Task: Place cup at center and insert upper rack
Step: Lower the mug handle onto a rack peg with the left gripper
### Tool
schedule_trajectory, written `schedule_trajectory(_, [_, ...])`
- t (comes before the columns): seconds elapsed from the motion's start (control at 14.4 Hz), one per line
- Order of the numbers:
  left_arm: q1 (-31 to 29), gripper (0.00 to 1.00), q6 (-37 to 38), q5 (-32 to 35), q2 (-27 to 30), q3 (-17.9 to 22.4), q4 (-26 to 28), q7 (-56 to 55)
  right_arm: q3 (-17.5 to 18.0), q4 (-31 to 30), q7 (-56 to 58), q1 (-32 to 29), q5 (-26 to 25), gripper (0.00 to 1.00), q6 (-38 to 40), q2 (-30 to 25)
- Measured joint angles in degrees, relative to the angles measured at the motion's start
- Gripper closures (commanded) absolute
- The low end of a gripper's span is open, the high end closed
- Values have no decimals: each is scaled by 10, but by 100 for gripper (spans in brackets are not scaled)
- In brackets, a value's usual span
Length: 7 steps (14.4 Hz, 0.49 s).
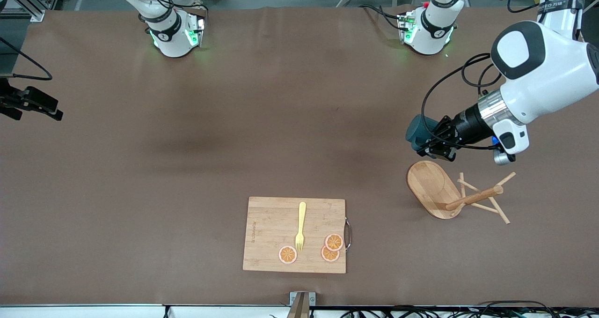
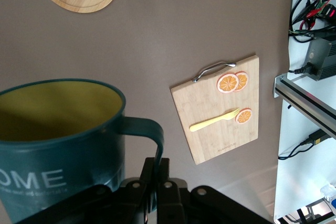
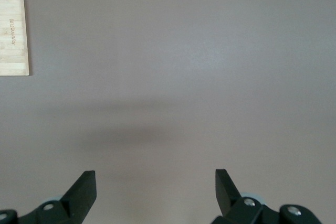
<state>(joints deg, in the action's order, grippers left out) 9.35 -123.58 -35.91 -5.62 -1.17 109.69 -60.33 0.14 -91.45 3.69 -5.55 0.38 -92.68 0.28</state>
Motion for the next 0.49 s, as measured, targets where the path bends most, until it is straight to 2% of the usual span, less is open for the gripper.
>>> schedule_trajectory(0.21, [-9, 100, -1, -14, -23, 0, -7, 20, 0, 0, 0, 0, 0, 0, 0, 0])
schedule_trajectory(0.49, [-22, 99, -1, -15, -64, 1, -48, 21, 0, 0, 0, 0, 0, 0, 0, 0])
